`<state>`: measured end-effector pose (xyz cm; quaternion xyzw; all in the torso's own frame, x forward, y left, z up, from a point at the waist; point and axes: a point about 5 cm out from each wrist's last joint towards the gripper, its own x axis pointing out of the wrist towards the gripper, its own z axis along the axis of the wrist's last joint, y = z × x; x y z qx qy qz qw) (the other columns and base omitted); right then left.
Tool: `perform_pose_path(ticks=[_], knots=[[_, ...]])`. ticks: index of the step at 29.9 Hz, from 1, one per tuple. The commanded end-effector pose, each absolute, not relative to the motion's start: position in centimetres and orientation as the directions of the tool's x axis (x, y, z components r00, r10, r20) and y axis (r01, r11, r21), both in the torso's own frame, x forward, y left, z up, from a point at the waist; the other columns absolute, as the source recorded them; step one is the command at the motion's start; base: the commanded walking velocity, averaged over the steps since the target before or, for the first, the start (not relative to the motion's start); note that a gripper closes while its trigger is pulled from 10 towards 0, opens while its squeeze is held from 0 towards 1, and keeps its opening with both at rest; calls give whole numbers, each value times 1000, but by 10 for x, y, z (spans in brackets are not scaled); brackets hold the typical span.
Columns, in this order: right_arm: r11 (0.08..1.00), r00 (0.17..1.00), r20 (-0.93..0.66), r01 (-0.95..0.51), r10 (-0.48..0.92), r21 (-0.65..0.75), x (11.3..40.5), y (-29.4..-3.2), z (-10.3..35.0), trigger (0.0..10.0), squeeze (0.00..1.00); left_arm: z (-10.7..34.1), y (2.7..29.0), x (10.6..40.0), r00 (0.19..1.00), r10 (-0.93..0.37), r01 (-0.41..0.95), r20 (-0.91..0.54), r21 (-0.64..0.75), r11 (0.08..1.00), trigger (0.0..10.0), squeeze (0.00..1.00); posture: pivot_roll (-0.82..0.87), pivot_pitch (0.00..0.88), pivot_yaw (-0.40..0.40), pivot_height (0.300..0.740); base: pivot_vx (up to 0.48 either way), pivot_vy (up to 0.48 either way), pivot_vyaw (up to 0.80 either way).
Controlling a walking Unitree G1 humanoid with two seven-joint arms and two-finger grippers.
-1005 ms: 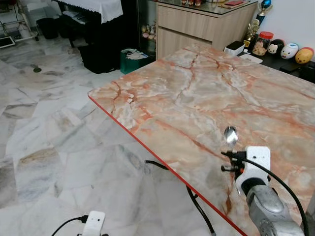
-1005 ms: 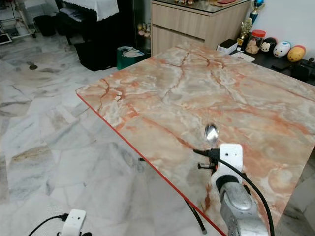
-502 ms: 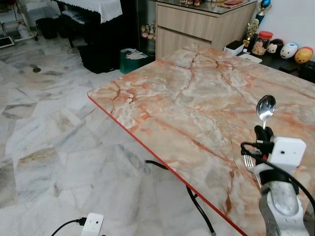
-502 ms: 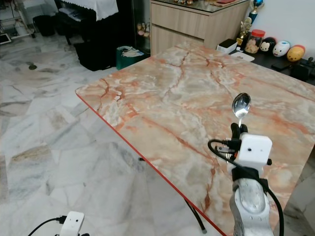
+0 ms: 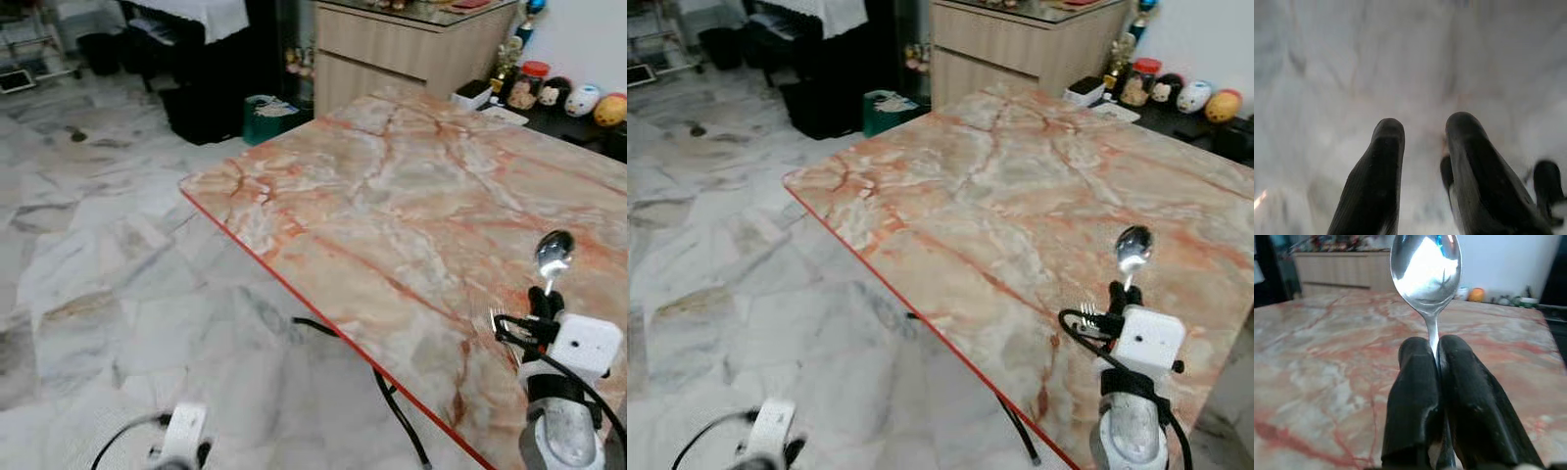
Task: Setting the table
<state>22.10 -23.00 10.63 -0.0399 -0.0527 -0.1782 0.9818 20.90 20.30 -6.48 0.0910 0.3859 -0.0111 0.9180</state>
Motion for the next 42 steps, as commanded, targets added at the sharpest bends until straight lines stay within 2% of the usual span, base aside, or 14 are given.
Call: perform_pose_path(ticks=[1, 6, 16, 30, 42], knots=[[928, 925, 122, 369, -360, -55, 219, -231, 104, 10000, 0, -75, 209, 191, 649, 55, 94, -759, 151, 984, 10000, 0, -11, 0, 15, 740, 0, 0, 0], [915, 912, 93, 402, -399, -22, 222, -227, 94, 10000, 0, -78, 212, 185, 621, 40, 98, -783, 129, 987, 10000, 0, 14, 0, 14, 740, 0, 0, 0], [923, 917, 114, 385, -382, -3, 230, -218, 96, 10000, 0, -67, 203, 206, 670, -11, 136, -742, 108, 985, 10000, 0, 2, 0, 27, 740, 0, 0, 0], [936, 926, 154, 351, -345, -9, 243, -216, 106, 10000, 0, -66, 194, 211, 677, -42, 158, -735, 89, 983, 10000, 0, -15, 0, 25, 740, 0, 0, 0], [940, 927, 167, 340, -335, -3, 256, -216, 113, 10000, 0, -60, 201, 219, 705, -2, 94, -709, 91, 991, 10000, 0, 1, 0, 14, 740, 0, 0, 0]])
